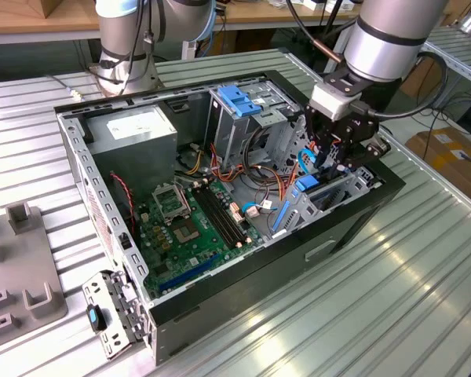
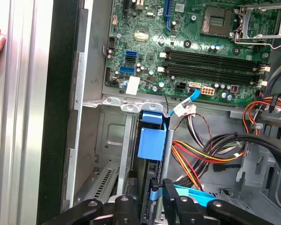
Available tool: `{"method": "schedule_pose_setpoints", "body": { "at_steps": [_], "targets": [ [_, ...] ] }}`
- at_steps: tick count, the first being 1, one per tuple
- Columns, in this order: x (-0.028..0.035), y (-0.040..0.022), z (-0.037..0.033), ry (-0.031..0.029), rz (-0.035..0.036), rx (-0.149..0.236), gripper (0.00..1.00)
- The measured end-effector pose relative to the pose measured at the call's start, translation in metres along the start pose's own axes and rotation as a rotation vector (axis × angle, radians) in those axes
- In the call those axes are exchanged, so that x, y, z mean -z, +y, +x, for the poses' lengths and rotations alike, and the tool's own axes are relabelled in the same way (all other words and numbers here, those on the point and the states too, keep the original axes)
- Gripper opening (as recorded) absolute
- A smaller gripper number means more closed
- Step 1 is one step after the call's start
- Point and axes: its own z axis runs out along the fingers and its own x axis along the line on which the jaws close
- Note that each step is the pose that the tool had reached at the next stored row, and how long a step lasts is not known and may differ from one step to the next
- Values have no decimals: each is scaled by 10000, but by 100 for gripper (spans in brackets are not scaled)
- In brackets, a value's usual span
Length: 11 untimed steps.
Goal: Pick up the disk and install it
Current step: 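Insert the first disk wire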
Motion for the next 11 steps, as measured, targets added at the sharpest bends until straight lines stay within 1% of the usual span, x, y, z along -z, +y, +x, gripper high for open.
{"method": "schedule_pose_setpoints", "body": {
  "at_steps": [1, 2, 3, 4, 6, 8, 11],
  "targets": [
    [14, -1, 0, 1, -1, 0, 36],
    [48, -5, -2, -2, 0, -1, 36],
    [95, -10, -4, -1, 0, 0, 36],
    [124, -12, -4, -2, 0, 0, 36],
    [163, -15, -2, -1, 0, 0, 36],
    [186, -17, -1, -2, 0, -1, 36],
    [188, -18, -1, -6, 1, -1, 36]
  ]
}}
